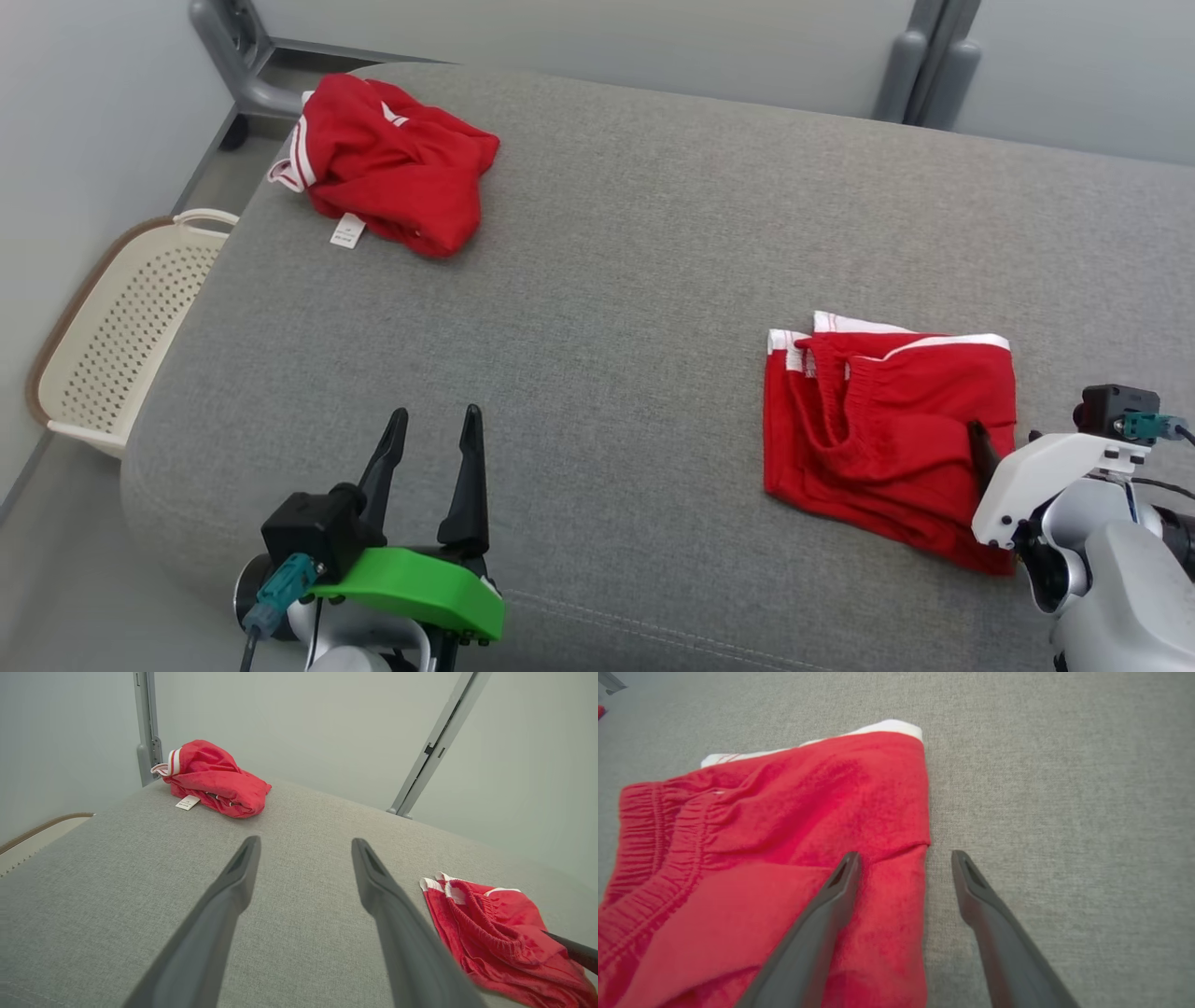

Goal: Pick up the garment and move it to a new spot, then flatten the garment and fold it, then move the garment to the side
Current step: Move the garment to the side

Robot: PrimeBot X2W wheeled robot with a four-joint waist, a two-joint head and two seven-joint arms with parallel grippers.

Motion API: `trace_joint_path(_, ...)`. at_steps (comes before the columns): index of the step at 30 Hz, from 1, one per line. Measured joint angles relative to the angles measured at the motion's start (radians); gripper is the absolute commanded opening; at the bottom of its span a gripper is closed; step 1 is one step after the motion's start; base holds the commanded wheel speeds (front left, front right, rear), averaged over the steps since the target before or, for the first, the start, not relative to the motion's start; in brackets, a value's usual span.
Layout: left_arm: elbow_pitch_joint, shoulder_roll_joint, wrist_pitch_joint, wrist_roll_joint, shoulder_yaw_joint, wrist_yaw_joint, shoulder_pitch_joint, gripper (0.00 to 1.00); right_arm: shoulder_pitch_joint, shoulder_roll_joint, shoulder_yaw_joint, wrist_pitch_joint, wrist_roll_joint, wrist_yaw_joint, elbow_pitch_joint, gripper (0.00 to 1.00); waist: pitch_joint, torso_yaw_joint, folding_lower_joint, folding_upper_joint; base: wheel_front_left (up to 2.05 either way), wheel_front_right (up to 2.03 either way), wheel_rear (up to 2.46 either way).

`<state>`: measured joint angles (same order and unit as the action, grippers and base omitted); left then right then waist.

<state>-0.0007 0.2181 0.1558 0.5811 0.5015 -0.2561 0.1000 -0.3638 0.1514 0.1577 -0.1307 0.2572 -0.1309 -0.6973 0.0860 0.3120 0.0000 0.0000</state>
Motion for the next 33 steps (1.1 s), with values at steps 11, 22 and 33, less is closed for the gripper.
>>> trace_joint_path(11, -0.006, -0.001, 0.008, 0.000, 0.001, -0.006, 0.003, 1.00, -0.057, -0.007, 0.021, 0.002, 0.056, 0.000, -0.112, 0.41, 0.022, 0.044, 0.0000, 0.0000, 0.00, 0.00, 0.00)
trace_joint_path(22, -0.026, 0.000, 0.009, 0.000, 0.006, -0.008, 0.017, 1.00, -0.108, 0.001, -0.069, 0.059, 0.085, -0.001, -0.138, 0.00, 0.045, -0.009, 0.0000, 0.0000, 0.00, 0.00, 0.00)
trace_joint_path(33, -0.041, -0.001, 0.006, -0.010, 0.024, -0.008, 0.034, 1.00, -0.169, 0.064, -0.128, 0.110, 0.092, -0.001, -0.151, 0.00, 0.055, -0.153, 0.0000, 0.0001, 0.00, 0.00, 0.00)
